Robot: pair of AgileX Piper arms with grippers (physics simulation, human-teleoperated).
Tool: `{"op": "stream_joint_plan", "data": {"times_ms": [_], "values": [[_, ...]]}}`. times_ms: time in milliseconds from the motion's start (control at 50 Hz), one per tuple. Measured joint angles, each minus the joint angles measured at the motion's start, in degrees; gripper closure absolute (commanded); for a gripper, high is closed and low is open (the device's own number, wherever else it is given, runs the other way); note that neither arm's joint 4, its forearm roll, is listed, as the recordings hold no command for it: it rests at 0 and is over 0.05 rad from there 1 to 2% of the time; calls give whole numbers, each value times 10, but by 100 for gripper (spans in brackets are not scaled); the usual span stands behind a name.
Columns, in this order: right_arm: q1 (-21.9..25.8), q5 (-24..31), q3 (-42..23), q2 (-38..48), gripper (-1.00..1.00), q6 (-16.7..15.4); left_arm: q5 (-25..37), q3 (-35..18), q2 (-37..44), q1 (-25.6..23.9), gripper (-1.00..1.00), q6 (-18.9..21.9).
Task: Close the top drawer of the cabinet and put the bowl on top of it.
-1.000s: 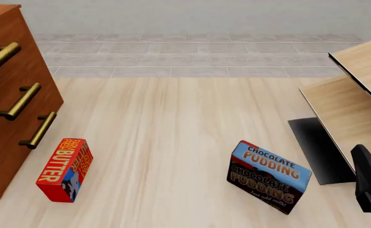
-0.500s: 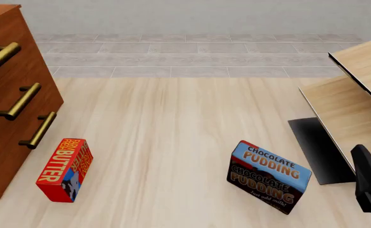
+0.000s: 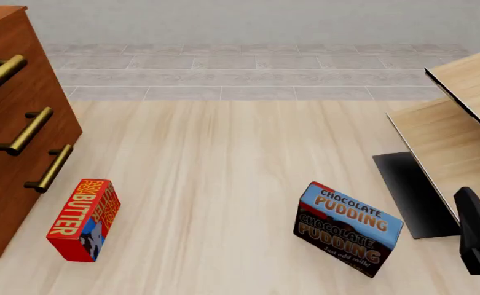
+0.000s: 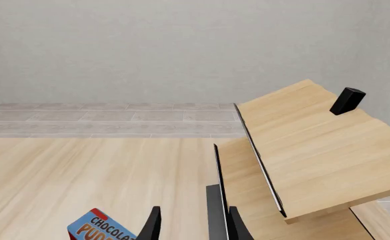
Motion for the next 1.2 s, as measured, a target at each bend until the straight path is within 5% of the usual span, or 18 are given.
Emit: {"op": "stream_joint_plan", "data": {"times_ms": [540, 560, 1200], "values": [[0, 0, 0, 0, -100, 0, -32, 16, 15, 19, 100, 20], [0, 0, 0, 0, -100, 0, -33, 16, 15, 19, -100, 21], [0, 0, 0, 0, -100, 0, 14, -23, -16, 7, -100, 14]]}}
